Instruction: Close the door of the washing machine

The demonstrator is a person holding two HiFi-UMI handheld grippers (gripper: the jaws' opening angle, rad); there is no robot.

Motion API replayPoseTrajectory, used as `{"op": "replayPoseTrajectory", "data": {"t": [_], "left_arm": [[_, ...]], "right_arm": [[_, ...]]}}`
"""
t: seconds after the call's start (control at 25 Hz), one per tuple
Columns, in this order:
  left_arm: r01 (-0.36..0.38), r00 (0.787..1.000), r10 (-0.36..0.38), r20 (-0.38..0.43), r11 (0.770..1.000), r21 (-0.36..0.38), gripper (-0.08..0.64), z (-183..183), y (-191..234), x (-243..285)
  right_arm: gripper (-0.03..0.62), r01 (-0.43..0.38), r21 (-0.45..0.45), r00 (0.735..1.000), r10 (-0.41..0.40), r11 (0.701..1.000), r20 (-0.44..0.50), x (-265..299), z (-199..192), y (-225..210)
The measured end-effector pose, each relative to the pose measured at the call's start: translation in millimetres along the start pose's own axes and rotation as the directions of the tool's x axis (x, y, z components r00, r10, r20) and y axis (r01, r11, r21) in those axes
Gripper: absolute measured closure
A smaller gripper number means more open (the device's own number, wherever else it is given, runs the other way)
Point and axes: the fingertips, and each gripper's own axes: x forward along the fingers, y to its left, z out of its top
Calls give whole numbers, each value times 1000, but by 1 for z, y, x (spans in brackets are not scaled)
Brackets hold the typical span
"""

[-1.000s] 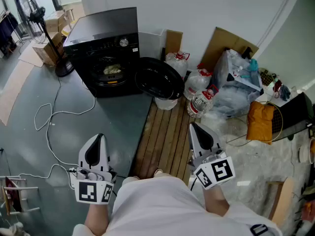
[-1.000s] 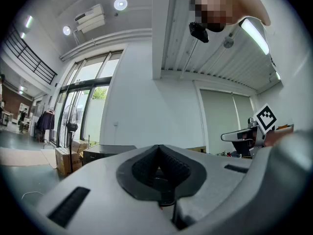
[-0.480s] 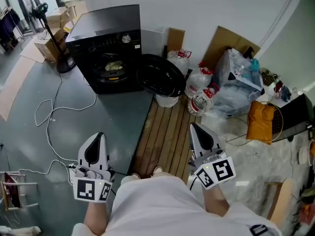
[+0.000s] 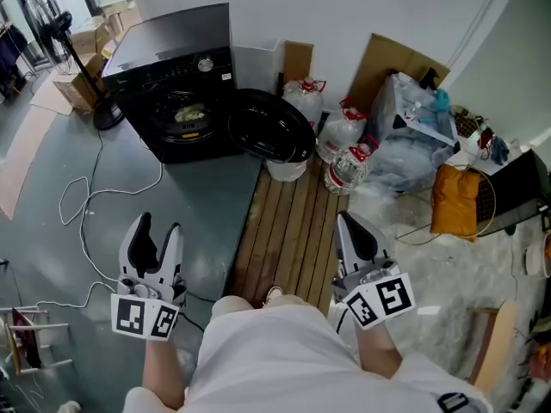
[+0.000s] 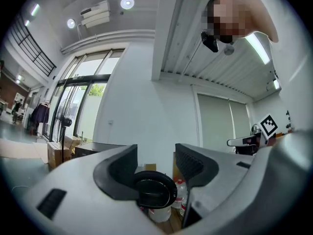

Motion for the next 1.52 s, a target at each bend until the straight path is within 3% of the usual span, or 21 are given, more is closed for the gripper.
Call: {"op": "replayPoseTrajectory", "data": {"t": [0.32, 0.52, 0.72, 0.92, 1.24, 1.52], "left_arm": [[83, 993, -73, -98, 991, 107, 218, -18, -18, 44], [121, 985, -107, -134, 988, 99, 212, -40, -8, 89], [153, 978, -146, -151, 987, 42, 212, -68, 20, 153], [171, 975, -167, -150, 985, 17, 212, -82, 62, 220], [212, 959, -206, -195, 977, 13, 212, -108, 116, 288], [246, 937, -238, -258, 969, 1, 212, -134, 113, 343]], "right_arm": [[594, 41, 42, 999, -41, 998, -18, -3, -16, -31], [594, 78, 48, 996, -76, 996, -50, 18, -25, -49], [594, 136, 17, 987, -134, 991, -87, 65, -26, -74], [594, 124, -40, 985, -128, 991, -115, 142, -15, -83], [594, 107, -45, 983, -112, 993, -145, 240, -12, -78], [594, 127, -12, 978, -127, 992, -168, 275, -19, -103]]}}
